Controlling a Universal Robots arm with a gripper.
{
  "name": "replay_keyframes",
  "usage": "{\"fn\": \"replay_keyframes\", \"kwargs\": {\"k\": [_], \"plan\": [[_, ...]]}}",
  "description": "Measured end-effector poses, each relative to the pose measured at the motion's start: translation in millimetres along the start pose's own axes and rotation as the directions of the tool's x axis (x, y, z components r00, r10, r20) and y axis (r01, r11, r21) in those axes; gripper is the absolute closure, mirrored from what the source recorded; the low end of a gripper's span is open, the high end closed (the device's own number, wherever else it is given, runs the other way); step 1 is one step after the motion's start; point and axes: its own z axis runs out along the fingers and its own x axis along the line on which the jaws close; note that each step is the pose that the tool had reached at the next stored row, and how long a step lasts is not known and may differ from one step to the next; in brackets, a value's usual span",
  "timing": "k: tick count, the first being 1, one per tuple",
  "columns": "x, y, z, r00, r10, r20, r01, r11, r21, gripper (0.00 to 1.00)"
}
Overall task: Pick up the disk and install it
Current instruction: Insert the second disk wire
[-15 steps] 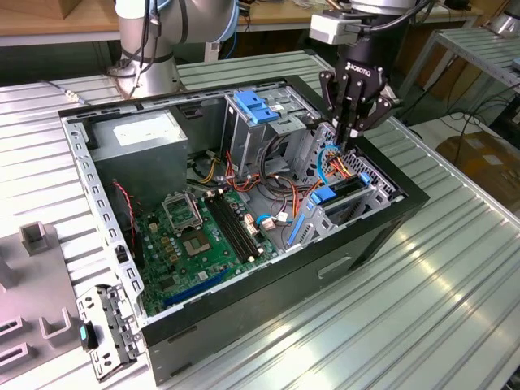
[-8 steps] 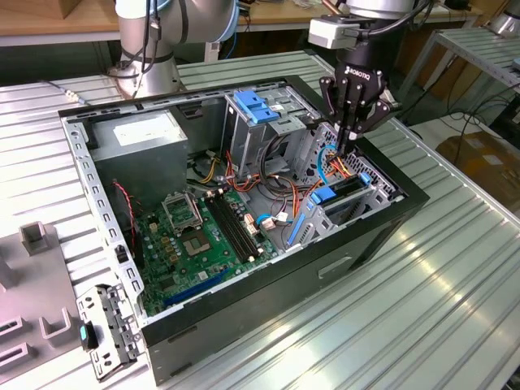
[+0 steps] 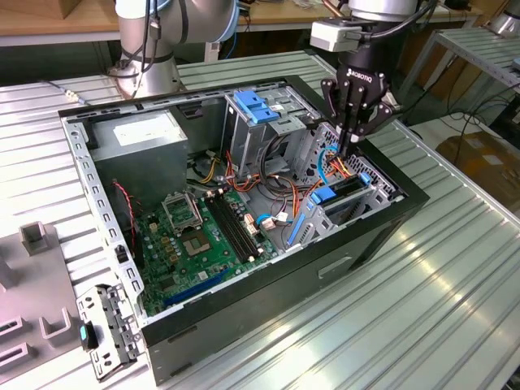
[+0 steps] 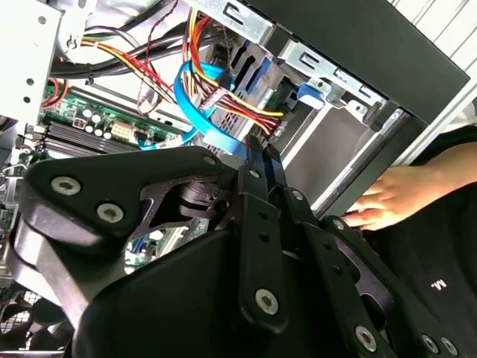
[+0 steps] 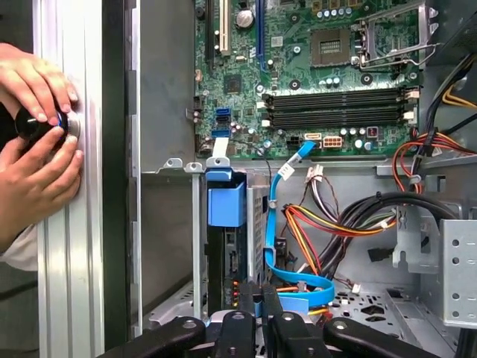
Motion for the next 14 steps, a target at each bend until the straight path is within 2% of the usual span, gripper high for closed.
{"fn": "replay_keyframes", "kwargs": {"k": [2, 5, 6, 7, 8, 11, 12, 13, 14], "plan": [[0.8, 1.0, 0.6, 1.0000, 0.002, 0.0011, -0.002, 1.0000, 0.0070, 0.84], [2.0, 4.7, 1.2, 1.0000, 0.007, 0.0023, -0.007, 0.9997, 0.0246, 0.84], [2.4, 6.1, 1.4, 1.0000, 0.008, 0.0057, -0.008, 0.9995, 0.0295, 0.84], [2.8, 7.0, 1.9, 0.9999, 0.008, 0.0123, -0.008, 0.9995, 0.0318, 0.84], [3.7, 7.9, 2.4, 0.9997, 0.008, 0.0242, -0.009, 0.9994, 0.0338, 0.84], [7.0, 8.7, 4.0, 0.9986, 0.008, 0.0515, -0.009, 0.9994, 0.0344, 0.84], [8.3, 8.9, 4.6, 0.9982, 0.008, 0.0587, -0.010, 0.9994, 0.0342, 0.84], [12.3, 9.5, 6.2, 0.9972, 0.008, 0.0745, -0.010, 0.9994, 0.0341, 0.84], [15.4, 10.0, 7.4, 0.9966, 0.008, 0.0825, -0.011, 0.9993, 0.0348, 0.84]]}}
